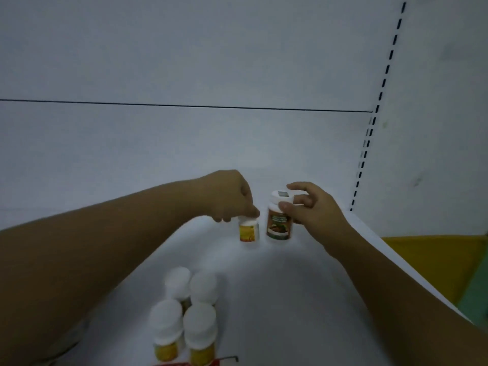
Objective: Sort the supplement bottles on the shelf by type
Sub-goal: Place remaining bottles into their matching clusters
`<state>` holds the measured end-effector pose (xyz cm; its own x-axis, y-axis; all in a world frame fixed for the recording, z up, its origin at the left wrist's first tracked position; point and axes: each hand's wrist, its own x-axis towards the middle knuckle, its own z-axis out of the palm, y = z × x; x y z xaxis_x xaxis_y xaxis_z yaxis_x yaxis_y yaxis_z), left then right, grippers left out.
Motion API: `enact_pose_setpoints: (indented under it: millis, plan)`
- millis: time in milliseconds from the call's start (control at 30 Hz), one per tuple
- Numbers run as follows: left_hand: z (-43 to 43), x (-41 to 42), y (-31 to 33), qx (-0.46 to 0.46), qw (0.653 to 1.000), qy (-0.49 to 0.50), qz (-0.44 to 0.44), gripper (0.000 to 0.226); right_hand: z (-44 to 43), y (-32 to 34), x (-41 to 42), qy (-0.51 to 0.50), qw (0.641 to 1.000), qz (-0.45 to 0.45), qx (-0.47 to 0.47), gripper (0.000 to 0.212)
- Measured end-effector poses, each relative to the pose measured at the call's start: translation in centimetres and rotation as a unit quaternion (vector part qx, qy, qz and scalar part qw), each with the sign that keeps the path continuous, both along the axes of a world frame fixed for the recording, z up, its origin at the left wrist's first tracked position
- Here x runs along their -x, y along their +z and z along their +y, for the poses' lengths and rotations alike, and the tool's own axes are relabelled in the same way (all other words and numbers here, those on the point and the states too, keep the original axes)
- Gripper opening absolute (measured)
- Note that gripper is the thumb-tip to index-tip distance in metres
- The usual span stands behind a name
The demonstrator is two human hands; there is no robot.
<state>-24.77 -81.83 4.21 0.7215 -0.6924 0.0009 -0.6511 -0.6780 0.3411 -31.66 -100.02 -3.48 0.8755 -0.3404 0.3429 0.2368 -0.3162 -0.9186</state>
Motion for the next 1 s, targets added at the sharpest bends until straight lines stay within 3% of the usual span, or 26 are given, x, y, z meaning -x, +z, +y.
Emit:
enact_pose_setpoints:
  millis: [133, 233, 600, 700, 833, 1000]
  plan:
    - [5.0, 0.8, 0.3, 0.019, 0.997, 0.074, 0.004, 0.033, 3.1, 1.1, 1.9, 0.133, 0.986, -0.040, -0.096, 0.031]
    - [7.2, 1.5, -0.3, -0.014, 0.995, 0.100, 0.004, 0.032, 5.4, 1.1, 2.6, 0.175, 0.981, -0.041, -0.074, 0.030]
    - [8.7, 2.7, -1.4, -0.108, 0.989, 0.080, 0.054, 0.038, 7.0, -0.2, 2.9, 0.146, 0.989, -0.011, -0.002, 0.025]
    - [8.8, 3.2, -1.0, -0.130, 0.989, 0.064, 0.018, 0.049, 7.5, 0.6, 2.8, 0.125, 0.992, -0.013, 0.022, 0.023]
    - [12.2, 3.7, 2.3, -0.039, 0.993, 0.071, -0.090, 0.054, 9.7, 3.8, 2.6, 0.116, 0.990, -0.044, 0.065, 0.022]
    - [22.9, 2.1, 5.4, 0.122, 0.979, 0.151, -0.068, 0.053, 16.4, 8.6, 1.3, 0.159, 0.979, -0.103, 0.077, 0.028]
